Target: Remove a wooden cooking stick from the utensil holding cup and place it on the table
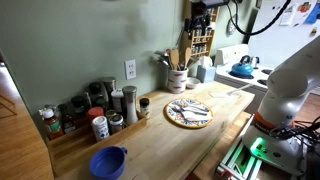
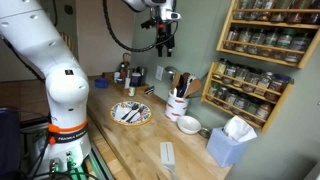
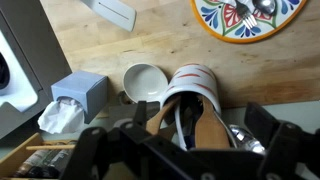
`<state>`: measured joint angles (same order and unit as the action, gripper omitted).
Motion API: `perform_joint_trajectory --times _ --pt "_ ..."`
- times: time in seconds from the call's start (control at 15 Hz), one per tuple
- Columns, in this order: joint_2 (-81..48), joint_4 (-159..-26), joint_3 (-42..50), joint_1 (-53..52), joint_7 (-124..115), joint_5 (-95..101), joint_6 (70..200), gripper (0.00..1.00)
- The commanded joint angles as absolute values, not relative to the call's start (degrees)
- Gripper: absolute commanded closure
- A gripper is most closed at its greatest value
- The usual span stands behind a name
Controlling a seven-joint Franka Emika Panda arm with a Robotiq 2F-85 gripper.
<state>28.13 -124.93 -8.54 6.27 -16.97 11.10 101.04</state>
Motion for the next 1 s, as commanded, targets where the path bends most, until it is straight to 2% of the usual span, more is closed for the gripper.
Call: perform_joint_trajectory --times 0.0,0.93 --pt "28.0 -124.8 -7.4 4.8 -17.5 11.7 100.8 0.00" --pt "25.7 -123.2 -8.2 6.1 -21.9 12.4 100.2 0.00"
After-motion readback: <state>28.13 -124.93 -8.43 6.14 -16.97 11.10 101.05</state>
